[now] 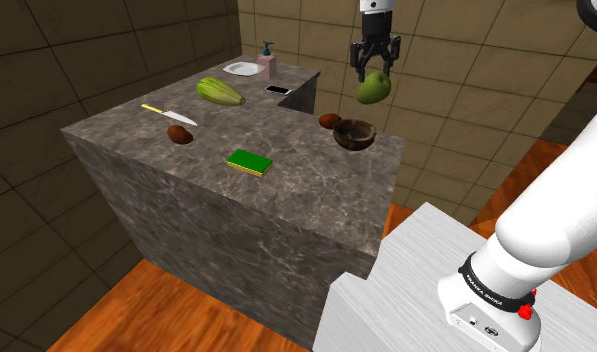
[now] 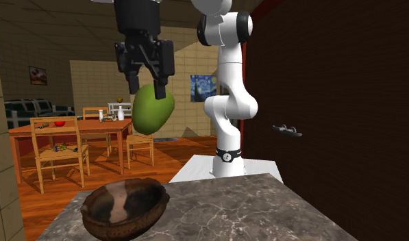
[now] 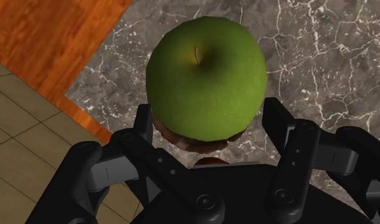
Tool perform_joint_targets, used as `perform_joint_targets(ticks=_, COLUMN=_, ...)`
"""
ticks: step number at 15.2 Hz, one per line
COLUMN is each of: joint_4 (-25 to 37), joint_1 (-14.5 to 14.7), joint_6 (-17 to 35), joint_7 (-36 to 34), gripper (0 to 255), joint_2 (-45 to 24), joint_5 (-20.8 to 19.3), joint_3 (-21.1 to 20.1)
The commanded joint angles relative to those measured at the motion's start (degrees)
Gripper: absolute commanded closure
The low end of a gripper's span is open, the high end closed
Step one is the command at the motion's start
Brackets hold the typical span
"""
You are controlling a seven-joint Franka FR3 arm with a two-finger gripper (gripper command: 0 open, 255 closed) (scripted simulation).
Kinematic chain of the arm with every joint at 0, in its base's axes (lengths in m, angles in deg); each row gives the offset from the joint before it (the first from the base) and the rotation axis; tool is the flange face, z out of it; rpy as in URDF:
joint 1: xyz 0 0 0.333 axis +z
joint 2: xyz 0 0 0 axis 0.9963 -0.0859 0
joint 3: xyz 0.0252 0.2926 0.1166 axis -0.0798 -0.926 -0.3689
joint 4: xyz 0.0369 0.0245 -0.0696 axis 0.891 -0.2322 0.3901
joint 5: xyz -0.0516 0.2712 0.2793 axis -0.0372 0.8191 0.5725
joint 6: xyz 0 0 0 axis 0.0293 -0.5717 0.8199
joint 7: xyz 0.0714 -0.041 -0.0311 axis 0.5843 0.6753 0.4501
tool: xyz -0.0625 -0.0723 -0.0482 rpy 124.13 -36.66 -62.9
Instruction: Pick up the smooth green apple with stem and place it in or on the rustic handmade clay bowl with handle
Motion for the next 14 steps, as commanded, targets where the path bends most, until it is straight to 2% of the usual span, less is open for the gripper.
perform_joint_targets(ticks=1, joint_4=6.36, joint_1=-0.59, joint_6=-1.64, joint_7=1.32, gripper=255, joint_2=-4.6, joint_5=-0.41, joint_3=0.57)
perform_joint_targets(ticks=4, joint_4=16.76, joint_1=-1.29, joint_6=-4.82, joint_7=2.96, gripper=255, joint_2=-11.69, joint_5=-0.78, joint_3=1.18)
perform_joint_targets(ticks=14, joint_4=7.72, joint_1=-1.43, joint_6=3.25, joint_7=2.31, gripper=255, joint_2=-10.75, joint_5=-0.74, joint_3=1.19)
